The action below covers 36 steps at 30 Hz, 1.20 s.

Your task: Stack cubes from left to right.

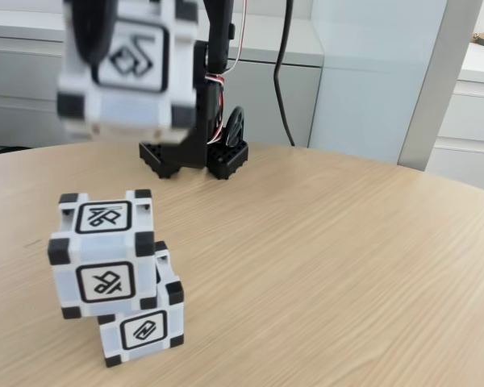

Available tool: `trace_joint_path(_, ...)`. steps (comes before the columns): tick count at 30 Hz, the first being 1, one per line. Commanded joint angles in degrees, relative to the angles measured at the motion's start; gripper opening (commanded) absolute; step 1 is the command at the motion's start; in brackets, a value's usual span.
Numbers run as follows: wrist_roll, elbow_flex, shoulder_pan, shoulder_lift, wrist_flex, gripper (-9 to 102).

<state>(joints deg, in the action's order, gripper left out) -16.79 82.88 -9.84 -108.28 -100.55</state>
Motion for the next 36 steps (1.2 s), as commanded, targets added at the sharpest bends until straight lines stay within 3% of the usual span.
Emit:
trace_joint_path(1, 0.5, -4.0, -0.3, 2.2, -2.8, 0)
trace_joint_path(5, 1.2, -4.1, -0.3, 4.7, -6.2, 0)
trace_joint_path(27, -4.0, -4.1, -8.3, 11.0, -6.5, 0)
trace_joint_path(36, -7.7, -4.1, -7.3, 13.1, -6.5, 21)
